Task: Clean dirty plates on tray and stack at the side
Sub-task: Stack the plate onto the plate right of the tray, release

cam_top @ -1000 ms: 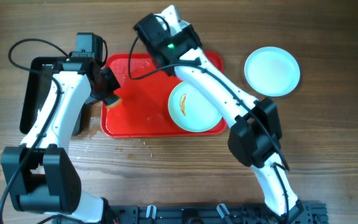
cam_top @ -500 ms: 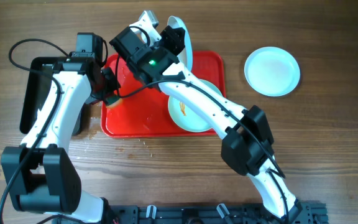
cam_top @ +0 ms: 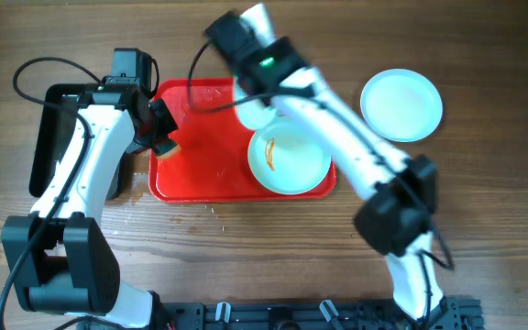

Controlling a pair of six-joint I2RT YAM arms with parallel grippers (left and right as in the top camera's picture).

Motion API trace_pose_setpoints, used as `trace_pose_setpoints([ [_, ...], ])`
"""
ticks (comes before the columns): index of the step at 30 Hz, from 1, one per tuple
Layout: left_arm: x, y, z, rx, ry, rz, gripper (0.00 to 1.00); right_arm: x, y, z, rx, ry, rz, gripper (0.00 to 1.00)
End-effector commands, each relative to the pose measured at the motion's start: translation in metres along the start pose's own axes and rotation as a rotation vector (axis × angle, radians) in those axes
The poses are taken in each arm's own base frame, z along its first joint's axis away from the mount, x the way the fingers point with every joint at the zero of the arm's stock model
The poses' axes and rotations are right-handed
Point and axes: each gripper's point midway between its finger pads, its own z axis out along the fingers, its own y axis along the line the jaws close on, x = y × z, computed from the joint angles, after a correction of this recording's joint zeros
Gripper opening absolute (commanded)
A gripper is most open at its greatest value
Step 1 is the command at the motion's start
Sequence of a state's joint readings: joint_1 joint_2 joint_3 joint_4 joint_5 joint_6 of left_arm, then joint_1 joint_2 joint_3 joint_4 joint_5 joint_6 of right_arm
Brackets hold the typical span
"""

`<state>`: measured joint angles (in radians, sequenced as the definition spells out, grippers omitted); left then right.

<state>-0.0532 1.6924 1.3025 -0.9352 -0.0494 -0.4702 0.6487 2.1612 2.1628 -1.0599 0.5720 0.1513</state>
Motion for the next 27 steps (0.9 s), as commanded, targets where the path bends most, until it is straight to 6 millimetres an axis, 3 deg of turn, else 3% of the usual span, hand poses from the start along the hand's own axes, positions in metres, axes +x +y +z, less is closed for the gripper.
trace_pose_setpoints([
  [1, -0.001, -0.004, -0.003, 0.019, -0.002, -0.005, 0.04, -0.008, -0.038, -0.027, -0.450, 0.056, 0.295, 0.04],
  [4, -0.001, -0.004, -0.003, 0.019, -0.003, -0.005, 0.04, 0.018, -0.103, 0.000, -0.490, 0.157, 0.436, 0.04],
  [8, -0.001, -0.004, -0.003, 0.021, -0.005, -0.006, 0.04, 0.074, -0.200, 0.027, -0.441, 0.266, 0.569, 0.04],
  [10, -0.003, -0.005, -0.003, 0.025, -0.012, -0.006, 0.04, 0.114, -0.239, 0.042, -0.407, 0.336, 0.650, 0.04],
  [12, -0.003, -0.005, -0.003, 0.025, -0.011, -0.006, 0.04, 0.147, -0.257, 0.058, -0.403, 0.389, 0.734, 0.04],
  [16, -0.004, -0.005, -0.003, 0.027, -0.015, -0.006, 0.04, 0.162, -0.244, 0.075, -0.473, 0.394, 0.717, 0.06],
  [18, -0.003, -0.005, -0.003, 0.026, -0.013, -0.006, 0.04, 0.164, -0.236, 0.080, -0.477, 0.408, 0.731, 0.24],
  [21, -0.003, -0.005, -0.003, 0.025, -0.012, -0.006, 0.04, 0.172, -0.219, 0.086, -0.488, 0.446, 0.744, 0.29],
  [23, -0.004, -0.006, -0.003, 0.027, -0.015, -0.006, 0.04, 0.179, -0.204, 0.095, -0.500, 0.460, 0.727, 0.28],
  [27, -0.004, -0.005, -0.003, 0.027, -0.014, -0.006, 0.04, 0.202, -0.178, 0.118, -0.506, 0.492, 0.770, 0.04],
])
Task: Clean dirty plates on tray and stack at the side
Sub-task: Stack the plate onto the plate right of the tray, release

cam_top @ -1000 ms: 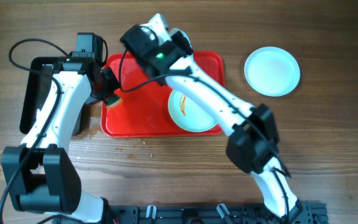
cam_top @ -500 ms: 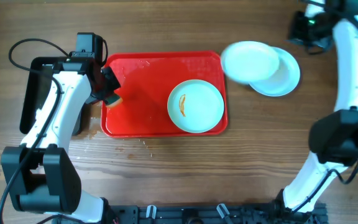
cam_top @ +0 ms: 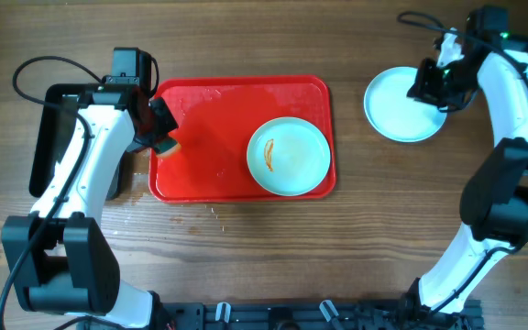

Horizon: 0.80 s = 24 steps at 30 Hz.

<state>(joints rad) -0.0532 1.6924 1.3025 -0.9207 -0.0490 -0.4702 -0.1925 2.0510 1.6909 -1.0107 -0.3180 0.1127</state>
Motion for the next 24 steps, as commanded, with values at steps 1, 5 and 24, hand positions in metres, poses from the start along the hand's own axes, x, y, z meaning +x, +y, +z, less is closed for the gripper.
trace_pose_setpoints([
  [1, -0.001, -0.004, -0.003, 0.019, -0.002, -0.005, 0.04, 0.019, 0.018, 0.013, -0.099, 0.049, 0.020, 0.04],
  [5, -0.002, -0.004, -0.003, 0.023, -0.007, -0.006, 0.04, 0.050, 0.111, 0.012, -0.372, 0.121, -0.226, 0.11],
  [24, 0.002, -0.002, -0.003, 0.012, 0.010, -0.005, 0.04, 0.171, 0.138, 0.087, 0.230, 0.329, -0.403, 0.33],
])
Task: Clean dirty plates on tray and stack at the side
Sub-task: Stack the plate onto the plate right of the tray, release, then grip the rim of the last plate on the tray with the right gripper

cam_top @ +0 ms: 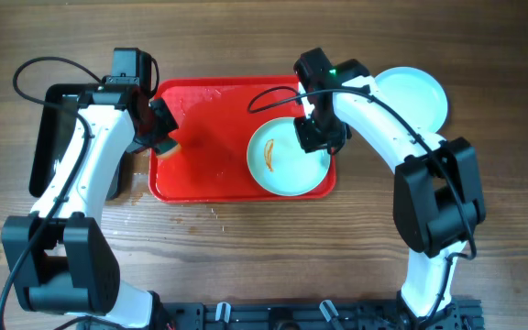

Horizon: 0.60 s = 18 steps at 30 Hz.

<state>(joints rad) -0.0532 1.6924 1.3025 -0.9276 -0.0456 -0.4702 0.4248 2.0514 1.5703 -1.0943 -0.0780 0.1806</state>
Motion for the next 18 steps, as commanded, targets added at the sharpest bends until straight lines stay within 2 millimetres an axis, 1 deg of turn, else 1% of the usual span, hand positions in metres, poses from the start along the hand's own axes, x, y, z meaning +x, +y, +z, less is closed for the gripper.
trace_pose_setpoints([
  [1, 0.001, -0.002, -0.003, 0.011, 0.005, -0.005, 0.04, 0.017, -0.009, 0.027, 0.026, 0.057, 0.114, 0.34],
  [2, 0.002, -0.002, -0.003, 0.010, 0.006, -0.005, 0.04, 0.019, -0.016, 0.031, 0.061, 0.056, 0.127, 0.34],
  [3, 0.002, -0.002, -0.003, 0.010, 0.006, -0.005, 0.04, 0.019, -0.018, 0.033, 0.075, 0.051, 0.125, 0.34],
  [4, 0.001, -0.002, -0.003, 0.011, 0.006, -0.005, 0.04, 0.015, -0.019, 0.033, 0.075, 0.038, 0.115, 0.35],
  [6, 0.001, -0.002, -0.003, 0.012, 0.003, -0.005, 0.04, 0.006, -0.015, 0.028, 0.058, 0.010, 0.114, 0.30],
  [7, 0.001, -0.002, -0.003, 0.012, 0.003, -0.005, 0.04, 0.003, -0.013, 0.022, 0.054, 0.002, 0.114, 0.31],
  [9, 0.001, -0.002, -0.003, 0.012, 0.003, -0.005, 0.04, -0.007, -0.011, -0.003, 0.045, -0.041, 0.120, 0.37],
  [10, 0.001, -0.002, -0.003, 0.012, 0.004, -0.005, 0.04, -0.010, -0.013, -0.012, 0.043, -0.063, 0.136, 0.44],
  [11, 0.001, -0.002, -0.003, 0.012, 0.003, -0.005, 0.04, -0.011, -0.018, -0.015, 0.041, -0.069, 0.162, 0.44],
  [12, 0.001, -0.002, -0.003, 0.012, 0.003, -0.005, 0.04, -0.011, -0.025, -0.013, 0.042, -0.068, 0.177, 0.44],
  [13, 0.001, -0.002, -0.003, 0.012, 0.003, -0.005, 0.04, -0.009, -0.032, -0.007, 0.045, -0.057, 0.193, 0.41],
  [14, 0.001, -0.002, -0.003, 0.012, 0.003, -0.005, 0.04, -0.004, -0.038, -0.001, 0.048, -0.040, 0.206, 0.38],
  [15, 0.001, -0.002, -0.003, 0.012, 0.003, -0.005, 0.04, 0.001, -0.043, 0.006, 0.050, -0.025, 0.218, 0.38],
  [16, 0.001, -0.002, -0.003, 0.012, 0.003, -0.005, 0.04, 0.003, -0.044, 0.011, 0.047, -0.022, 0.221, 0.38],
  [18, 0.001, -0.002, -0.003, 0.012, 0.003, -0.005, 0.04, 0.003, -0.039, 0.018, 0.016, -0.026, 0.211, 0.37],
])
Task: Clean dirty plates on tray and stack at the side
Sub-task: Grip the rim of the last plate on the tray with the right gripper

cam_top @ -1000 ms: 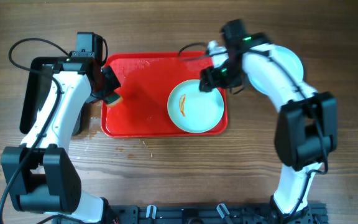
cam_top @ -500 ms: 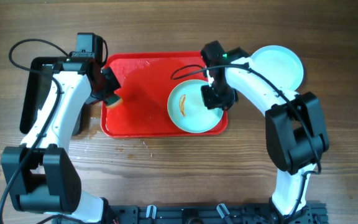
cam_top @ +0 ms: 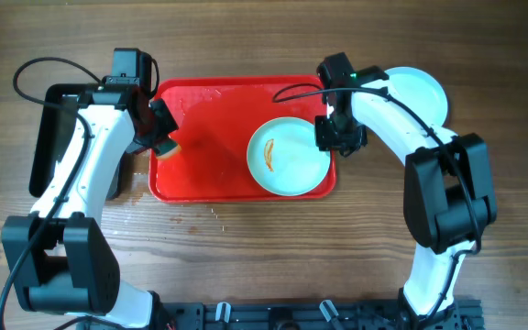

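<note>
A red tray point(cam_top: 209, 101) lies mid-table. On its right half sits a pale dirty plate point(cam_top: 287, 158) with an orange smear. My right gripper point(cam_top: 331, 137) is down at that plate's right rim, at the tray's right edge; its jaws are hidden under the wrist. The clean pale plates point(cam_top: 420, 92) rest on the table to the right of the tray. My left gripper point(cam_top: 161, 137) hangs at the tray's left edge, shut on a yellow sponge point(cam_top: 169, 147).
A black bin point(cam_top: 46, 137) stands at the far left beside the left arm. A wet patch and some drops point(cam_top: 191, 203) mark the wood along the tray's front left. Cables loop off both arms.
My right gripper has shifted a little to the right, from over the dirty plate's right part to its right rim. The plate, the tray and the left arm are where they were.
First my right arm reached across the tray's back, a pale plate showing beneath it, with one plate lying at the side. Then it was at the side plates and only the smeared plate was left on the tray. It came back over that plate, now at its rim.
</note>
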Controlling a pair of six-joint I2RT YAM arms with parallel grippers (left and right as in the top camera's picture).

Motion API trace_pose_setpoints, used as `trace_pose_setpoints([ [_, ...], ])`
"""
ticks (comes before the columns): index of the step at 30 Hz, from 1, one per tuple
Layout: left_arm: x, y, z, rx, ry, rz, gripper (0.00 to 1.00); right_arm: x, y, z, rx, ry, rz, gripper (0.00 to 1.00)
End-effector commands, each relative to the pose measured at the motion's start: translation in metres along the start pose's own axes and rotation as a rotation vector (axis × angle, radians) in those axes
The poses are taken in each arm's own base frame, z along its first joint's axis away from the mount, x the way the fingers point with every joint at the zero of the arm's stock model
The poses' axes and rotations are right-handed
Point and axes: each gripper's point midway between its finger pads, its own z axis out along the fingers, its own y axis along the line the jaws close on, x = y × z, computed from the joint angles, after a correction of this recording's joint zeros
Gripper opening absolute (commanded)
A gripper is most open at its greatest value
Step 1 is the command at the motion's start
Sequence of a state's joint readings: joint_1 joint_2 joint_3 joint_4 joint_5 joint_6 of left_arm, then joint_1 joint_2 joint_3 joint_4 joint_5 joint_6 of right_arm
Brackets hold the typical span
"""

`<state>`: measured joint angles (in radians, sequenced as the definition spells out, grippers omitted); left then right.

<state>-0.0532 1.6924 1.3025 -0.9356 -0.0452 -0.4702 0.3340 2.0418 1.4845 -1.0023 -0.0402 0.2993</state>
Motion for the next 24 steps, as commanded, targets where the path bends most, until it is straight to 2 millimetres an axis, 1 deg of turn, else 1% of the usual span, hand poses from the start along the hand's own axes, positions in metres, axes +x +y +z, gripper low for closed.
trace_pose_setpoints([
  [1, -0.001, -0.003, -0.003, 0.016, -0.004, -0.005, 0.04, 0.008, 0.009, 0.006, -0.056, 0.009, 0.003, 0.37],
  [2, -0.001, -0.003, -0.003, 0.016, -0.004, -0.005, 0.04, 0.008, 0.010, 0.006, -0.066, 0.009, 0.003, 0.37],
  [3, -0.001, -0.003, -0.003, 0.016, -0.004, -0.005, 0.04, 0.007, 0.012, 0.006, -0.074, 0.007, 0.002, 0.33],
  [5, -0.001, -0.003, -0.003, 0.016, -0.004, -0.005, 0.04, 0.007, 0.012, 0.006, -0.077, 0.008, 0.003, 0.33],
  [7, -0.001, -0.003, -0.003, 0.016, -0.004, -0.005, 0.04, 0.010, 0.019, 0.005, -0.115, 0.021, 0.002, 0.30],
  [12, -0.001, -0.003, -0.003, 0.016, -0.004, -0.005, 0.04, 0.014, 0.022, 0.006, -0.116, 0.034, -0.004, 0.29],
  [15, -0.001, -0.003, -0.003, 0.016, -0.004, -0.005, 0.04, 0.015, 0.020, 0.005, -0.104, 0.043, 0.008, 0.31],
  [16, -0.001, -0.003, -0.003, 0.016, -0.004, -0.005, 0.04, 0.015, 0.019, 0.001, -0.101, 0.044, 0.007, 0.37],
  [17, -0.001, -0.003, -0.003, 0.016, -0.004, -0.005, 0.04, 0.013, 0.020, -0.003, -0.101, 0.042, 0.007, 0.40],
  [19, -0.001, -0.003, -0.003, 0.016, -0.004, -0.005, 0.04, 0.010, 0.021, -0.014, -0.100, 0.045, 0.007, 0.40],
  [20, -0.001, -0.003, -0.003, 0.016, -0.004, -0.005, 0.04, 0.011, 0.022, -0.014, -0.100, 0.046, 0.004, 0.39],
  [21, -0.001, -0.003, -0.003, 0.016, -0.004, -0.005, 0.04, 0.012, 0.021, -0.014, -0.098, 0.051, 0.004, 0.34],
  [22, -0.001, -0.003, -0.003, 0.016, -0.004, -0.005, 0.04, 0.013, 0.021, -0.012, -0.097, 0.054, 0.000, 0.31],
  [24, -0.001, -0.003, -0.003, 0.015, -0.004, -0.005, 0.04, 0.017, 0.019, -0.001, -0.093, 0.056, 0.000, 0.29],
])
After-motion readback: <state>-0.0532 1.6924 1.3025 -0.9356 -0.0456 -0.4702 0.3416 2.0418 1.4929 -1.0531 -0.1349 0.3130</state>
